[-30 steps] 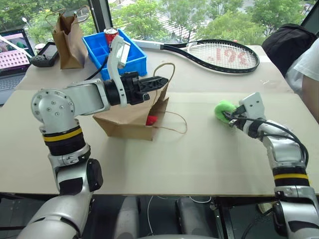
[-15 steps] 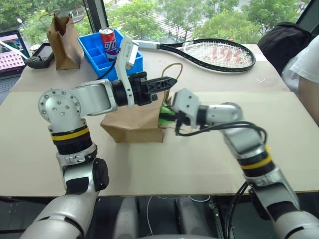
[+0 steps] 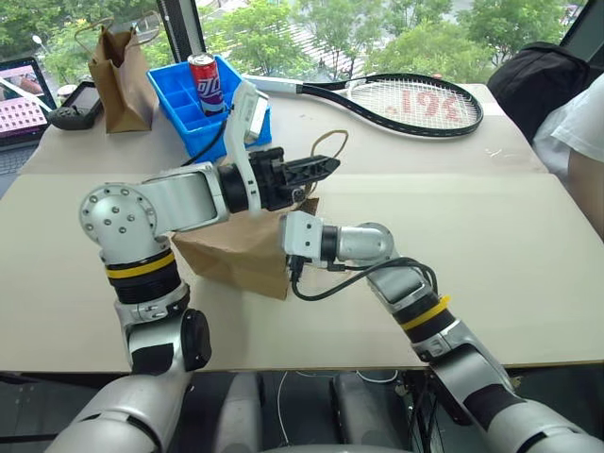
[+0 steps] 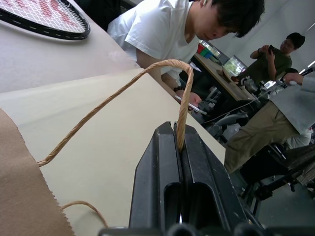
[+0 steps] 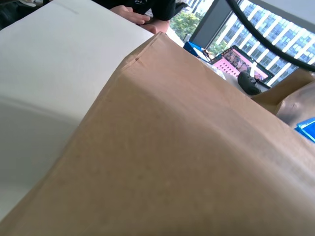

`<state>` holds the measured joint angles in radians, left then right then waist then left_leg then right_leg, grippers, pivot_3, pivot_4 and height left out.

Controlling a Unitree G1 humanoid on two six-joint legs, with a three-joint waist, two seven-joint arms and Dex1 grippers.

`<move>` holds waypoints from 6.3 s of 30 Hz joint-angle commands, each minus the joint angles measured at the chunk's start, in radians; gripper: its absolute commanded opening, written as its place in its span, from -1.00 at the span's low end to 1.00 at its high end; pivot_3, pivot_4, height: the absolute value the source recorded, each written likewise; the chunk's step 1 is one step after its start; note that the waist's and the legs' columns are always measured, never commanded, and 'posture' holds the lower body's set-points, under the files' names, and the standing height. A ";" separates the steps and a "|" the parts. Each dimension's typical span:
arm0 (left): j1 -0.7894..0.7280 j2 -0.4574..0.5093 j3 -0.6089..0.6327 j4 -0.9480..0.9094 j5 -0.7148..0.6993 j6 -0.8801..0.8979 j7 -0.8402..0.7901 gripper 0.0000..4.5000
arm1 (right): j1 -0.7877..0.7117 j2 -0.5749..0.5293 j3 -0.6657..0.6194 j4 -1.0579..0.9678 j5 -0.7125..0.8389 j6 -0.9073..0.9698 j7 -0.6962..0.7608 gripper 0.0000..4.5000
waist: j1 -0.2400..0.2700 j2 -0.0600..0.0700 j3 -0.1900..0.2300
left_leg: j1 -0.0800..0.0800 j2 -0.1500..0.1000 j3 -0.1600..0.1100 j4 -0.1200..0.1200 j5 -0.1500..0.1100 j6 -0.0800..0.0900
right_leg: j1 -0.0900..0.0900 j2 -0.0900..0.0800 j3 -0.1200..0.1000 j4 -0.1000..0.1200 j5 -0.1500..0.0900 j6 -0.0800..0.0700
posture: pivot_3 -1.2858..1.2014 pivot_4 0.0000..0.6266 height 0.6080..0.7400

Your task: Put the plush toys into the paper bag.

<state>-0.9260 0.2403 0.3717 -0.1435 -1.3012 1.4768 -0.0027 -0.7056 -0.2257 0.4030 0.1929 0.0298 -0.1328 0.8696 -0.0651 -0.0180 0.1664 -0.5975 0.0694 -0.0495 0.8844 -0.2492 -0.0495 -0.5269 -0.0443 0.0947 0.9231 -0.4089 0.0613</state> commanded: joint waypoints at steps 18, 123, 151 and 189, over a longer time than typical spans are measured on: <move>0.024 0.061 -0.071 0.006 -0.063 -0.111 -0.025 -1.00 | 0.376 -0.342 -0.452 -0.538 0.394 0.678 -0.043 0.98 | 0.015 0.000 0.000 | 0.000 0.000 0.001 -0.001 0.000 0.000 | 0.000 0.000 0.001 -0.001 -0.001 -0.001 | 0.03 -0.52 -0.27; 0.322 0.384 -0.425 -0.200 0.580 -0.594 -0.857 1.00 | 0.132 -0.378 -0.259 -0.457 0.350 0.698 -0.027 -1.00 | 0.020 0.002 0.005 | 0.000 0.000 0.001 -0.014 0.004 0.006 | 0.001 0.000 0.000 -0.014 0.000 -0.003 | 0.03 -0.52 -0.27; 0.222 0.271 -0.319 -0.055 0.578 -0.507 -0.664 -0.99 | 0.174 -0.182 -0.192 -0.539 0.354 0.774 -0.140 -1.00 | 0.019 0.002 0.005 | 0.000 0.000 0.000 -0.014 0.005 0.006 | 0.001 0.001 -0.001 -0.013 0.000 -0.003 | 0.03 -0.52 -0.27; -0.031 0.604 -0.798 0.489 0.593 -1.211 -1.612 -0.35 | 0.750 -0.823 -0.856 -0.750 0.634 0.991 0.121 -1.00 | 0.021 0.002 0.005 | 0.000 0.000 0.001 -0.014 0.005 0.007 | 0.002 0.001 -0.001 -0.017 -0.001 -0.002 | 0.03 -0.52 -0.27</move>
<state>-0.9552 0.8211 -0.4553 0.3926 -0.6733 0.2374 -1.6098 0.0606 -1.0321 -0.4182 -0.5594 0.6512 0.8713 0.9820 -0.0443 -0.0161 0.1719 -0.5976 0.0695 -0.0487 0.8699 -0.2443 -0.0426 -0.5249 -0.0437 0.0939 0.9062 -0.4096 0.0589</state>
